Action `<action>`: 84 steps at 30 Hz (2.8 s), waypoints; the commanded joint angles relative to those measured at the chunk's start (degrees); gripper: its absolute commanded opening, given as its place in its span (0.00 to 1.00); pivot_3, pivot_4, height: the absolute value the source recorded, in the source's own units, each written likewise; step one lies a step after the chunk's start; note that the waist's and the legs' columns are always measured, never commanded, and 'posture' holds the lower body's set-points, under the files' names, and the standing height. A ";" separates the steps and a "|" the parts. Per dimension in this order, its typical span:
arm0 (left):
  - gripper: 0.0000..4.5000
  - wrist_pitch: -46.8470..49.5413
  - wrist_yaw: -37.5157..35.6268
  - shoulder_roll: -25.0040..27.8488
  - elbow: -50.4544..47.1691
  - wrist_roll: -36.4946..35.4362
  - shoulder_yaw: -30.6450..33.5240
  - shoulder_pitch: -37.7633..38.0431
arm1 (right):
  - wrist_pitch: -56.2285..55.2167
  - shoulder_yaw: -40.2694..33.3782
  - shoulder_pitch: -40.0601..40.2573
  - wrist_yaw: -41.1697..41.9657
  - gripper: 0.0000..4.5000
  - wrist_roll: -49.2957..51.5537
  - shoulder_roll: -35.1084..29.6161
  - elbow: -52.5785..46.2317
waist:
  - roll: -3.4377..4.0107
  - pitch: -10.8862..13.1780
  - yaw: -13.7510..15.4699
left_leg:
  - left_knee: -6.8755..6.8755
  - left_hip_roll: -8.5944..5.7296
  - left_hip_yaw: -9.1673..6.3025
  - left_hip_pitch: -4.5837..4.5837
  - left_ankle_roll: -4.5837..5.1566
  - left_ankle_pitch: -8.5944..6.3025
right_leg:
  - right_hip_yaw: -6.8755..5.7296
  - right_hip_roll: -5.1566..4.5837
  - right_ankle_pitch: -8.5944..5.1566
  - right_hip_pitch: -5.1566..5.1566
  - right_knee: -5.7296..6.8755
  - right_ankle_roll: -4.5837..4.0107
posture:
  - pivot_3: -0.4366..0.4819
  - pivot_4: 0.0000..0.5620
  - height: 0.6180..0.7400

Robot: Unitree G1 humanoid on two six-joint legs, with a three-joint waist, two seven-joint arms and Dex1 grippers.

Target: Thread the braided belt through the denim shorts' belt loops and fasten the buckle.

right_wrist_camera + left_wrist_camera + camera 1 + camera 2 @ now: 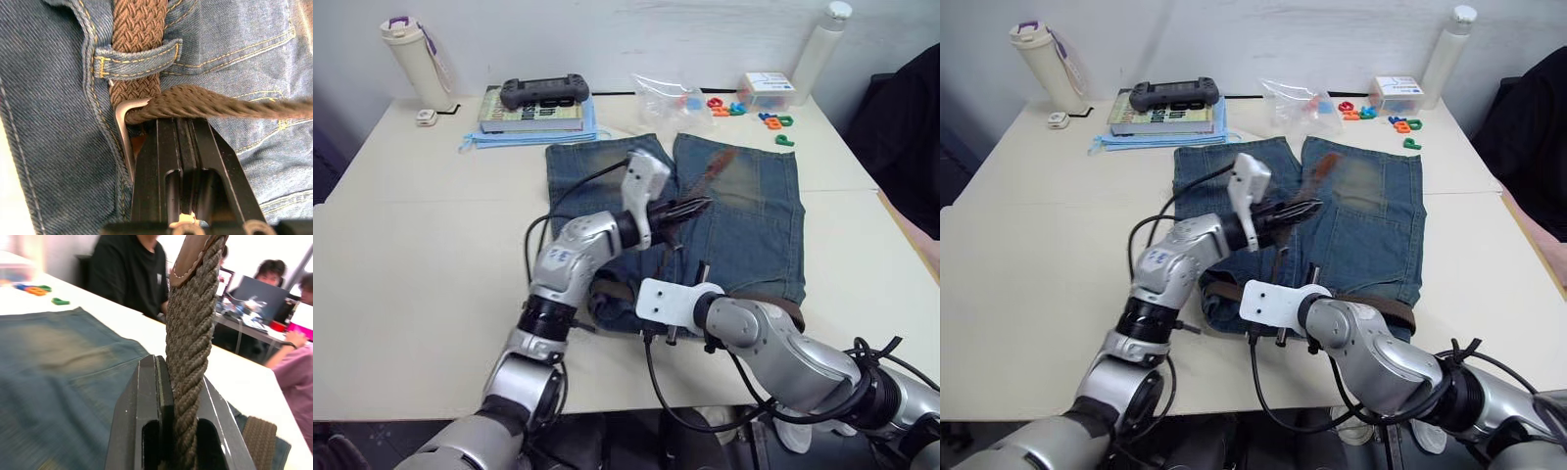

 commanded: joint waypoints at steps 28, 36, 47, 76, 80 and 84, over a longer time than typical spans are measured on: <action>0.00 -26.19 -8.97 -18.43 44.74 7.74 4.50 -27.56 | -2.58 8.02 6.22 15.63 0.02 -7.50 3.33 2.37 | 0.02 -0.06 1.09 | 0.05 -0.04 -0.09 -0.01 0.01 -0.01 | -0.10 -0.03 0.03 0.10 -0.09 0.06 | 0.48 0.27 0.34; 0.00 -27.40 -9.70 -15.00 43.79 8.98 5.54 -25.17 | -3.13 6.66 7.56 16.39 0.02 -8.68 3.31 2.60 | 0.04 -0.08 1.14 | 0.05 -0.04 -0.12 0.01 0.01 -0.01 | -0.12 -0.02 0.03 0.14 -0.12 0.07 | 0.48 0.27 0.34; 0.00 -16.01 -5.01 0.00 6.81 10.57 4.24 -0.98 | 2.15 -13.75 14.60 12.78 0.02 -5.19 9.71 -2.84 | 0.06 -0.07 0.09 | -0.03 -0.04 -0.10 -0.08 -0.04 -0.02 | 0.04 0.04 0.01 -0.18 0.09 0.02 | 0.48 0.27 0.34; 0.00 -15.29 -6.57 30.44 -30.24 20.64 -5.50 28.47 | 8.14 -39.27 20.60 5.84 0.02 10.48 14.95 -19.57 | 0.39 0.13 0.28 | -0.01 -0.04 -0.10 -0.10 -0.06 -0.05 | 0.05 0.02 -0.05 -0.23 0.16 -0.09 | 0.48 0.27 0.34; 0.00 -15.86 -5.89 30.38 -30.37 21.00 -5.28 29.34 | 4.31 -39.05 23.20 4.22 0.02 11.44 13.07 -19.67 | 0.41 0.15 0.14 | -0.02 -0.03 -0.09 -0.10 -0.04 -0.06 | 0.06 0.02 -0.05 -0.23 0.15 -0.09 | 0.48 0.27 0.34; 0.00 -19.13 -3.94 31.99 -29.78 26.12 -5.97 29.04 | -1.52 -38.78 26.63 2.47 0.02 10.68 9.39 -19.67 | 0.42 0.15 0.27 | -0.02 -0.02 -0.10 -0.10 -0.05 -0.06 | 0.04 0.02 -0.05 -0.22 0.16 -0.10 | 0.48 0.27 0.34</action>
